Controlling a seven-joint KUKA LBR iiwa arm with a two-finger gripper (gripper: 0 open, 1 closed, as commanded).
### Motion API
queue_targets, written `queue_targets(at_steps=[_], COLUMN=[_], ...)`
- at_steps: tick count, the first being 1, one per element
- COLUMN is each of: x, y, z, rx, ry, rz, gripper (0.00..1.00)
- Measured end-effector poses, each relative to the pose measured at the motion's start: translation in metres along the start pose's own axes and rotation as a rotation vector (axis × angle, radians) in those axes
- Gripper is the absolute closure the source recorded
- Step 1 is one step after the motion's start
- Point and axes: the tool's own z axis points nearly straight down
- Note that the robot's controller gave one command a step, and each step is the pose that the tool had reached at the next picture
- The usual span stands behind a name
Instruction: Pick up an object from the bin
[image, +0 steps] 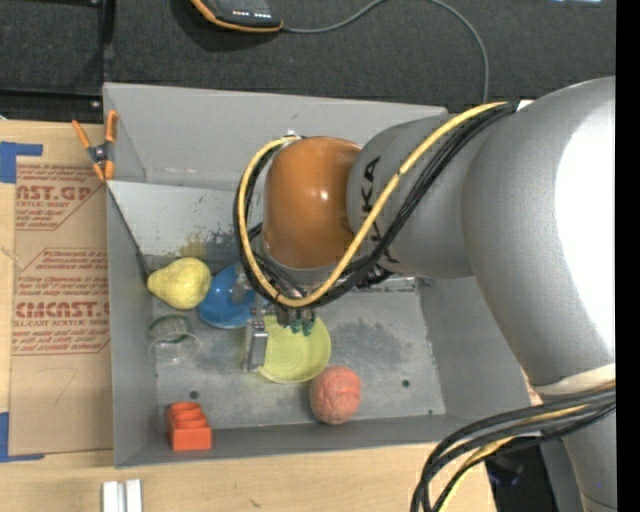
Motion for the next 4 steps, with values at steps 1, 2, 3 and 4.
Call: queue_targets(at_steps=[1,2,3,4], x=[-0.002,-0.023,-0.021,-0.023], y=[-0.001,-0.026,-0.026,-0.025], z=[-0.005,0.057,0.056,0.056], rx=[-0.001,-0.001,-0.002,-0.004], ry=[-0.006,-0.001,-0.009,-0.004], rz=[0.002,0.271,0.042,0.27], gripper=[0.0,0.0,0.0,0.0])
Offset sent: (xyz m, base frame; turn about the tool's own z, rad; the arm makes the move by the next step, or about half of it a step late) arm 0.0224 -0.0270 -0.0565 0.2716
